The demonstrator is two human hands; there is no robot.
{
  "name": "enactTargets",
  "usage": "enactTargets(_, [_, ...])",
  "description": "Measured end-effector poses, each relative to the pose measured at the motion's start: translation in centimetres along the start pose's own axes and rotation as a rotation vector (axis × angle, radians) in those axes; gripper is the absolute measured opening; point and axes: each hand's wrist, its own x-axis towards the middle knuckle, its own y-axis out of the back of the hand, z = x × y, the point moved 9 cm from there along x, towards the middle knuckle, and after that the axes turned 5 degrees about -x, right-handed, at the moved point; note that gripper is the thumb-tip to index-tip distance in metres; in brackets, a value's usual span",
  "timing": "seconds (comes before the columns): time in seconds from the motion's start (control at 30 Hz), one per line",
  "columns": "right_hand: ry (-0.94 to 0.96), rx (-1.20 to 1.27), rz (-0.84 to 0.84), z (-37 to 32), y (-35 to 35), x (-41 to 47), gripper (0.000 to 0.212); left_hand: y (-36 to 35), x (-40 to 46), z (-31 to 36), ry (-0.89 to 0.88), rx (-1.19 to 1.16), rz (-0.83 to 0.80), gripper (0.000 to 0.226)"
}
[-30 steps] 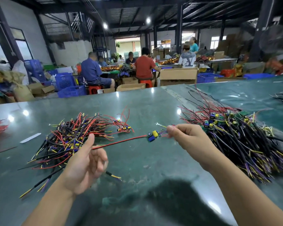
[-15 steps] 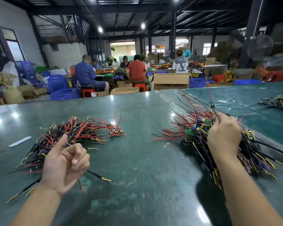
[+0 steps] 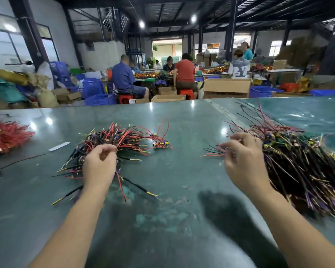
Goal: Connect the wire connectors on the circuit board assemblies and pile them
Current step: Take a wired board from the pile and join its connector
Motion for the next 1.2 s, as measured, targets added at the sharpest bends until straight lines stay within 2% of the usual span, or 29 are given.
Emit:
enactTargets(0.07, [0.067, 0.109, -0.131, -2.1, -2.4, -1.2, 0.020, -0.8, 0.1, -0.5, -0.024, 0.305, -0.100, 0.022])
enactTargets(0.13, [0.095, 0.209, -0.235, -3.4, -4.2, -2.6, 0.020, -1.5, 0.1, -1.4, -0.017, 0.617, -0.212, 0.031])
enactTargets(0.17, [0.109, 0.229, -0.282, -4.0, -5.0, -3.2, 0.020, -1.9, 0.0, -2.0, 0.000, 0.717, -0.285, 0.040])
enactTargets(0.23, [0.143, 0.237, -0.366, -5.0, -6.3, -4.3, 0.018, -2.5, -0.3, -3.2, 0.044, 0.777, -0.418, 0.050])
enactTargets(0.3, [0.155, 0.260, -0.430, -5.7, -7.2, -4.9, 0.019, -2.3, -0.6, -3.3, 0.021, 0.756, -0.426, 0.040])
enactTargets(0.4, [0.138, 0.293, -0.475, -6.1, -7.6, -5.1, 0.021, -1.2, -0.3, -2.2, -0.026, 0.672, -0.271, 0.017])
enactTargets(0.5, [0.129, 0.311, -0.480, -6.1, -7.6, -5.1, 0.022, -1.2, -0.4, -1.1, -0.057, 0.534, -0.206, 0.013])
enactTargets(0.63, [0.122, 0.332, -0.513, -6.3, -7.8, -5.3, 0.022, -2.7, -1.2, -1.0, -0.064, 0.459, -0.299, 0.016])
enactTargets(0.83, [0.168, 0.335, -0.616, -7.2, -8.3, -5.9, 0.023, -4.9, -3.0, -2.3, 0.009, 0.512, -0.498, 0.015])
enactTargets(0.97, [0.163, 0.331, -0.661, -7.3, -8.6, -6.2, 0.028, -4.7, -3.0, -1.6, -0.043, 0.535, -0.419, 0.013])
enactTargets(1.07, [0.045, 0.401, -0.664, -6.6, -8.8, -6.2, 0.039, -4.4, -2.9, -0.8, -0.051, 0.393, -0.331, 0.011])
enactTargets(1.13, [-0.149, 0.493, -0.592, -5.1, -8.9, -5.8, 0.040, -4.7, -3.6, -0.6, -0.014, 0.218, -0.307, 0.014])
enactTargets(1.2, [-0.342, 0.562, -0.468, -3.4, -8.5, -5.3, 0.032, -5.2, -4.3, -0.6, 0.041, 0.025, -0.278, 0.015])
